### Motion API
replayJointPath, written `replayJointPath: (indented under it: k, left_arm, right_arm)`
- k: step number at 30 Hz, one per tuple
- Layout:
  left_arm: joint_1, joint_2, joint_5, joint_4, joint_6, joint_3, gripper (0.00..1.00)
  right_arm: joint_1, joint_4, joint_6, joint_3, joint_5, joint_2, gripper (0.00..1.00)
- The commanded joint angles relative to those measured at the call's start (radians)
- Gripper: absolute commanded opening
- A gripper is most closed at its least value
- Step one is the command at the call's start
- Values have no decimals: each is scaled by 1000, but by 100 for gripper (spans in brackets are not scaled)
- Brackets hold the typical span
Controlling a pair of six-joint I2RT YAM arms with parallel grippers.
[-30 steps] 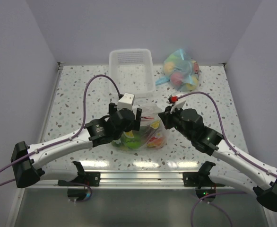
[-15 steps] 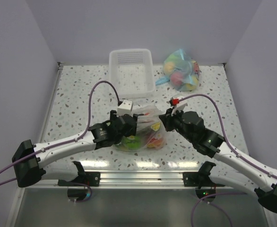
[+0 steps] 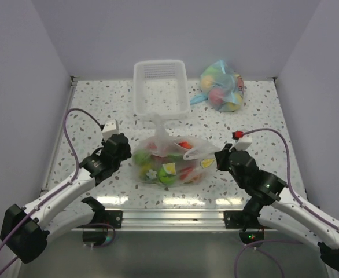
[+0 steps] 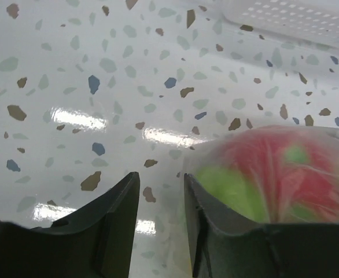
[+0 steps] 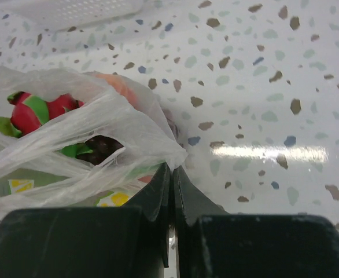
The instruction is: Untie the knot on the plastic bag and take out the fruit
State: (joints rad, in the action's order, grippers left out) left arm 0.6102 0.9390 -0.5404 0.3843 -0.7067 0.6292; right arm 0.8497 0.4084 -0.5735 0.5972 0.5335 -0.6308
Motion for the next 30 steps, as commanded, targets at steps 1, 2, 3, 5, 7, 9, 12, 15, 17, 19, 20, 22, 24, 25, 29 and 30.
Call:
replayJointPath:
  k: [1,2,3,5,7,9,12,15,17,19,20,22,24,25,29,30]
  left_arm:
    - [-49,-29,19,36,-43,-36,40]
    - [-62,-43,43,36,-43,-48,38]
    - [-78,-64,62,27,-36,-52,35]
    - [-84,-77,130,19,-27,-52,27]
    - [-82,-97,198,4,-2,-43,31]
    - [-81,-118,285,22,25,-11,43]
    - [-81,-144,387,65,42,59,73]
    - [-76,-146,471,102,35,138,97]
    - [-60,-131,513,120,27,208,100]
    - [-30,-99,520,137,9,284,100]
    - [17,-85,510,145,4,314,100]
    - [86,-27,469,175,-17,403,100]
    - [192,50,402,214,-43,461,100]
    - [219,76,386,226,-51,512,100]
    - [339,201,213,307,-96,602,100]
    - [345,239,197,321,-108,610,100]
  right_arm:
    - [-5,211,-224,-34,144,72,0]
    - [-5,237,-236,-52,148,97,0]
    - [-5,263,-239,-62,146,120,0]
    - [-6,260,-211,-82,97,176,0]
    - [-5,230,-133,-83,13,189,6]
    - [-5,219,-97,-59,-33,168,6]
    - [-5,199,-28,-14,-84,105,2]
    - [-5,176,32,29,-109,33,0]
    - [-5,172,53,58,-110,4,0]
    - [-5,167,66,82,-110,-32,0]
    - [-5,167,70,90,-104,-43,0]
    - [-5,168,84,116,-89,-69,0]
    - [-5,176,92,131,-73,-84,0]
    - [-5,178,103,142,-72,-99,0]
    - [-5,184,118,162,-64,-127,0]
    - [-5,184,118,164,-64,-132,0]
